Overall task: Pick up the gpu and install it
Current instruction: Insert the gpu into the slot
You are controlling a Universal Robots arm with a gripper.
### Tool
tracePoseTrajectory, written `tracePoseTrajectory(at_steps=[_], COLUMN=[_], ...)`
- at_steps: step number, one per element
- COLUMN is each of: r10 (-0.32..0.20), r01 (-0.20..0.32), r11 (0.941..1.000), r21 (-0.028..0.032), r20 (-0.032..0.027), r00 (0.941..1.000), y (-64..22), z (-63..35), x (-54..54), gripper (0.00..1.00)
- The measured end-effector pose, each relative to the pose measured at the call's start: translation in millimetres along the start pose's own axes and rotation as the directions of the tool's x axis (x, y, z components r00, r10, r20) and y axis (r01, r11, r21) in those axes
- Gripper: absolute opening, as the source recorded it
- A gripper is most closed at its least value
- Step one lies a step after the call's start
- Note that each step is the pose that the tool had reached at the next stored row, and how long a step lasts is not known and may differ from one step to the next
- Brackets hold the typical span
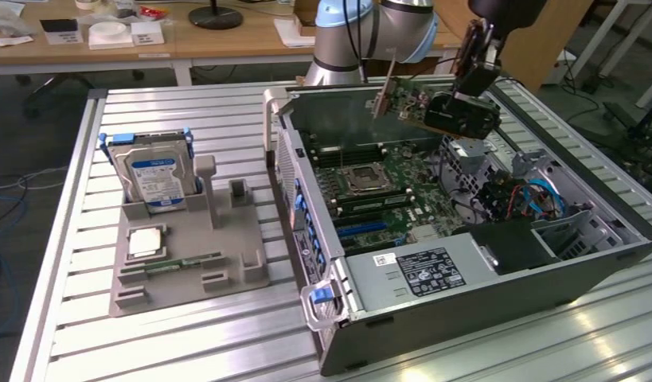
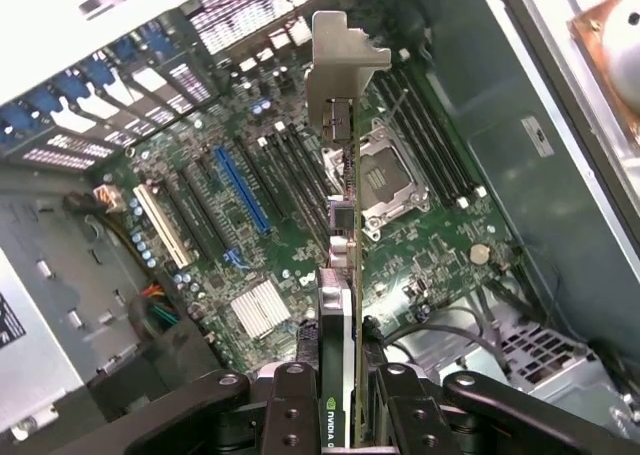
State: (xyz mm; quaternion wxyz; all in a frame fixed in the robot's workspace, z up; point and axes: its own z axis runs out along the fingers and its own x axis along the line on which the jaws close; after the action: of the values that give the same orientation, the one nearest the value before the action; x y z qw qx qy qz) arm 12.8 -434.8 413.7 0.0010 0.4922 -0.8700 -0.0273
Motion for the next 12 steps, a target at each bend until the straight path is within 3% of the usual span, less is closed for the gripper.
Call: tracePoseTrajectory(at_steps=[6,12], r10=[-0.079,-0.158], r01=[0.079,0.158], r11=[0.9969,0.9875], r21=[-0.0021,-0.0046], r20=[-0.0037,-0.0073], r00=[0.9969,0.9874], y=[-0.1,-0.2], z=[1.7,3.0], x=[0.1,0.1], gripper=[0.27,0.27])
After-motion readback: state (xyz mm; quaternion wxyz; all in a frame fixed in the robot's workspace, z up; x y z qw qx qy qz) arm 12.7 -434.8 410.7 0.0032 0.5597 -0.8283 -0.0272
